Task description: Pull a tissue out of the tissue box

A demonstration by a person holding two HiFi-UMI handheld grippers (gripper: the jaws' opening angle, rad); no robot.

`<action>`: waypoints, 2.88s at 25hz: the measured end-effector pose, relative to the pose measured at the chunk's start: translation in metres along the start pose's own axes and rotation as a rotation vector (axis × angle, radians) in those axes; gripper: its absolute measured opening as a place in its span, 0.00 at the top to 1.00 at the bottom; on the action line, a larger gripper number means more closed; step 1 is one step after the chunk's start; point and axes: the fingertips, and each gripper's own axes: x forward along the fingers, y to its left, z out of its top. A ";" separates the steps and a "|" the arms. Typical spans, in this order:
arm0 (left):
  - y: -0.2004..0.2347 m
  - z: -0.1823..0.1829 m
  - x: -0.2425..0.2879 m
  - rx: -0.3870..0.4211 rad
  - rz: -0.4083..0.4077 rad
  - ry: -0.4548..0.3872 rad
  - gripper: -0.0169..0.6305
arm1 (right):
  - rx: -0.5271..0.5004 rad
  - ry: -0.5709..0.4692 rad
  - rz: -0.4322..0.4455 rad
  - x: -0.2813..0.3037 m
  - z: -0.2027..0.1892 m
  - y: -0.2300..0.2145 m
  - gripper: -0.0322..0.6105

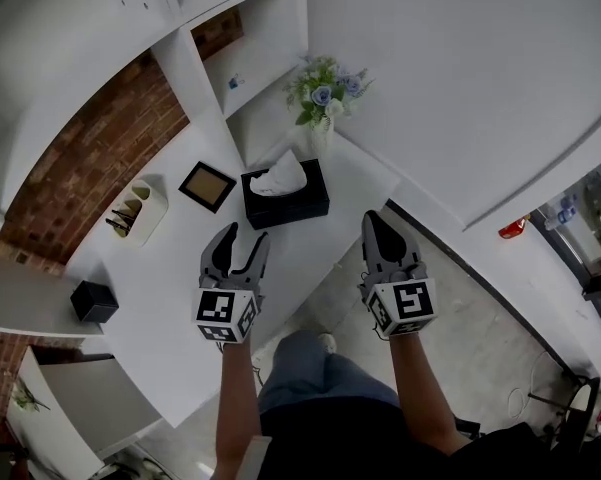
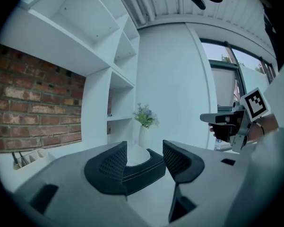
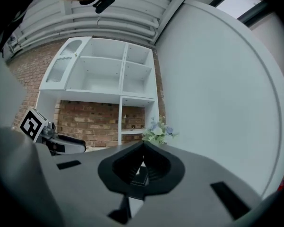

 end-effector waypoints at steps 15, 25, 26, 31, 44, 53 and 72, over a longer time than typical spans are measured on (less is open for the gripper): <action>0.038 -0.004 0.088 0.114 -0.100 0.147 0.65 | -0.035 0.078 -0.010 0.049 -0.007 -0.015 0.95; 0.045 -0.029 0.141 0.334 -0.307 0.453 0.65 | 0.003 0.119 -0.007 0.072 -0.023 -0.018 0.95; 0.044 -0.034 0.146 0.352 -0.334 0.488 0.65 | -0.003 0.127 -0.005 0.074 -0.025 -0.017 0.95; 0.040 -0.061 0.167 0.427 -0.403 0.635 0.65 | 0.005 0.148 0.008 0.076 -0.034 -0.017 0.95; 0.044 -0.092 0.181 0.426 -0.338 0.788 0.83 | 0.002 0.163 -0.014 0.062 -0.040 -0.031 0.95; 0.041 -0.089 0.179 0.484 -0.320 0.754 0.95 | 0.007 0.162 -0.004 0.062 -0.040 -0.028 0.95; 0.052 -0.028 0.176 0.488 -0.225 0.553 0.96 | -0.020 0.166 0.010 0.060 -0.033 -0.020 0.95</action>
